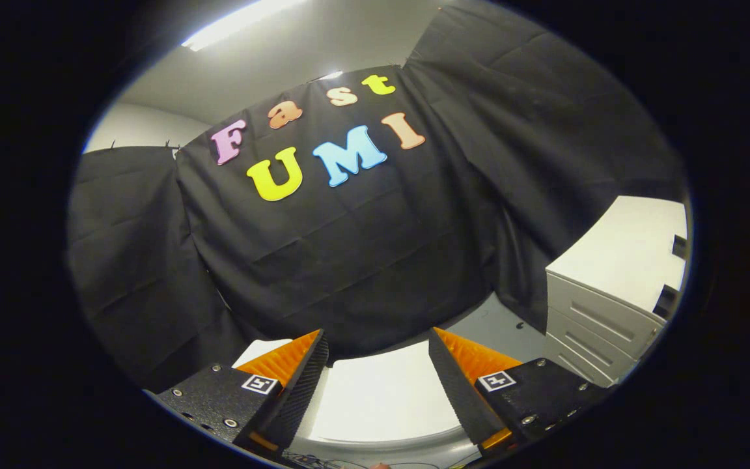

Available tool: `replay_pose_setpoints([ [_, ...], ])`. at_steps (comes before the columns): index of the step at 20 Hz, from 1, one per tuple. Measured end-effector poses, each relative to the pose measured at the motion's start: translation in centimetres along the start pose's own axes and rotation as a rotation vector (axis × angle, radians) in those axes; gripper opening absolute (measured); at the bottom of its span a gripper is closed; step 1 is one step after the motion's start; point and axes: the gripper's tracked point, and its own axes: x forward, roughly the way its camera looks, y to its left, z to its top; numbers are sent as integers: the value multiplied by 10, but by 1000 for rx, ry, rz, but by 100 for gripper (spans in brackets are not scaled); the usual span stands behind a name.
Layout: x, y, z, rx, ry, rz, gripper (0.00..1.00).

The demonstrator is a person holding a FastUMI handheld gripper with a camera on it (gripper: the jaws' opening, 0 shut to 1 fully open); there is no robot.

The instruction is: Open the toilet lid.

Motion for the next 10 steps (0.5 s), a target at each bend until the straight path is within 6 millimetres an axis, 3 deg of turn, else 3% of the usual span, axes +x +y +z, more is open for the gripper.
replay_pose_setpoints([
  [2,5,-18,-17,65,29,-49,96],
  [7,17,-35,-53,225,114,-74,96],
  [10,21,-70,-80,281,153,-115,95],
])
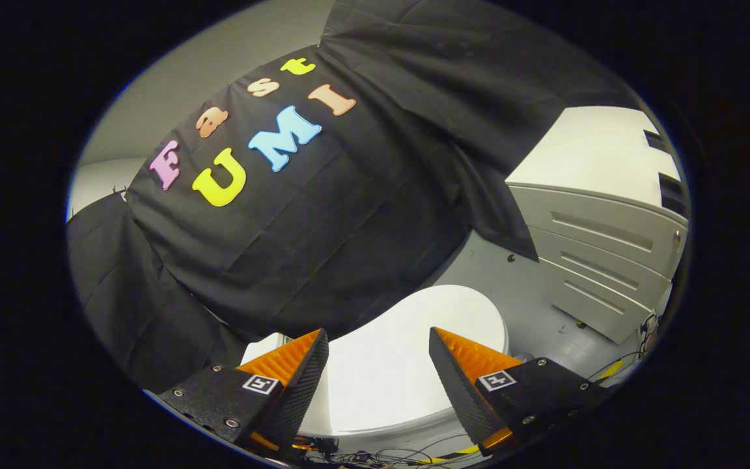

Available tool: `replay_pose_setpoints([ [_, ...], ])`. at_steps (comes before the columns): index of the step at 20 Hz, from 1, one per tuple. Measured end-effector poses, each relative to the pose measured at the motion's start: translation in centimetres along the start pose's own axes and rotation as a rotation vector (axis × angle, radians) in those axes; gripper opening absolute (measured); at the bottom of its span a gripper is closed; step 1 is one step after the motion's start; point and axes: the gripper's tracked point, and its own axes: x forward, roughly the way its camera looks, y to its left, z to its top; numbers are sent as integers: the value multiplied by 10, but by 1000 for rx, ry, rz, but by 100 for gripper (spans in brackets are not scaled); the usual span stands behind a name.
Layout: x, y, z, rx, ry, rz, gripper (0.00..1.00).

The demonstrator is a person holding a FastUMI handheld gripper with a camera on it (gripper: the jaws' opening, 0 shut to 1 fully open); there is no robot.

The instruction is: Open the toilet lid.

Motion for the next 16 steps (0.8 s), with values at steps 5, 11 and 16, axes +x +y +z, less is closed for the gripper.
replay_pose_setpoints([
  [5,11,-48,-16,28,38,-82,95],
  [11,13,-88,-29,95,71,-144,95],
  [16,10,-132,-46,153,107,-226,95],
])
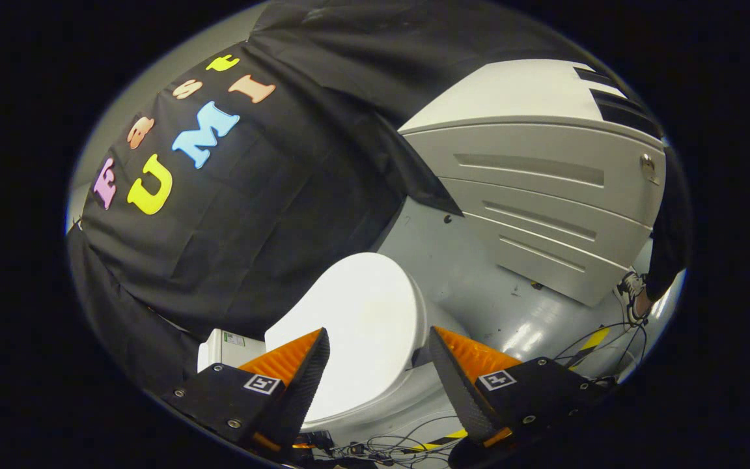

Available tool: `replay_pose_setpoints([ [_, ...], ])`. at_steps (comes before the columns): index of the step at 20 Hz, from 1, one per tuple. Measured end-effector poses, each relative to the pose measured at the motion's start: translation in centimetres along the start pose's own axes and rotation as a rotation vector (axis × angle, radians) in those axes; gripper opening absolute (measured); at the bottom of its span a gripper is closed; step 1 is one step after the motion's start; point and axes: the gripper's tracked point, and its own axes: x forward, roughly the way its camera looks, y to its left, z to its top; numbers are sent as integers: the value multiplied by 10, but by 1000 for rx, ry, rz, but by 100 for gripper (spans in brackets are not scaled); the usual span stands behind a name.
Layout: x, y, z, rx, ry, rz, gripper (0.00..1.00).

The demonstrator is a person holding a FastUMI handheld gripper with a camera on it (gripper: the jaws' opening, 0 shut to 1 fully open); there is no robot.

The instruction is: Open the toilet lid.

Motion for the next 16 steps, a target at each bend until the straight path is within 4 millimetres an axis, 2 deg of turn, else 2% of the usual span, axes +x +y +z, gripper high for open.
replay_pose_setpoints([
  [5,8,-33,-16,125,48,-47,95],
  [9,14,-45,-27,199,74,-29,95],
  [16,39,-64,-48,301,118,-35,92],
])
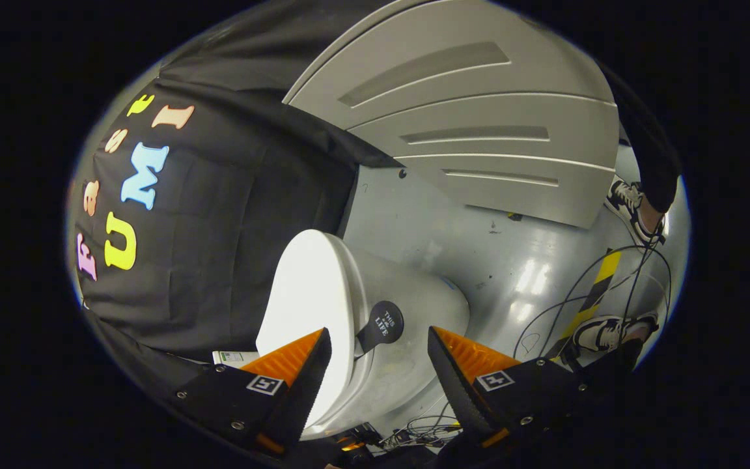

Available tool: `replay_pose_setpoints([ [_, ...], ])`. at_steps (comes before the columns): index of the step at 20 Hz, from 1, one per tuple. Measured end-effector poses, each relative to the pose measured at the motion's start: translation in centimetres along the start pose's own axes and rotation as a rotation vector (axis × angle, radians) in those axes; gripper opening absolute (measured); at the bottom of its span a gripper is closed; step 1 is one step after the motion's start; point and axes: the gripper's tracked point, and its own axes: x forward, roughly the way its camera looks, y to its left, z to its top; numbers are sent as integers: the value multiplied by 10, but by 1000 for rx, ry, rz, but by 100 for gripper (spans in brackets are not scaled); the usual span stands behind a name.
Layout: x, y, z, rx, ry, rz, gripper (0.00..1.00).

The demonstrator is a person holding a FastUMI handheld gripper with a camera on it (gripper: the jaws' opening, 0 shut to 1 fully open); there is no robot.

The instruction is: Open the toilet lid.

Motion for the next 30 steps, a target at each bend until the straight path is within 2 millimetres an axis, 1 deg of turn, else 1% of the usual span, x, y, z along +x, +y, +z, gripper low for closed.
replay_pose_setpoints([
  [3,13,1,3,28,0,41,89],
  [4,18,0,3,30,0,57,86],
  [6,27,-6,-4,17,23,71,83],
  [7,31,-7,-3,17,19,85,82],
  [10,35,-1,0,39,7,145,71],
  [13,40,2,0,46,6,179,68],
  [15,42,5,-1,58,10,202,61],
  [18,44,2,-1,79,13,214,50],
  [21,47,3,-3,109,24,235,48],
  [25,52,-1,-5,146,34,241,39],
  [26,54,-4,-5,155,34,236,31],
  [28,51,-3,-3,163,28,235,17],
  [30,52,-4,-4,144,20,231,11],
])
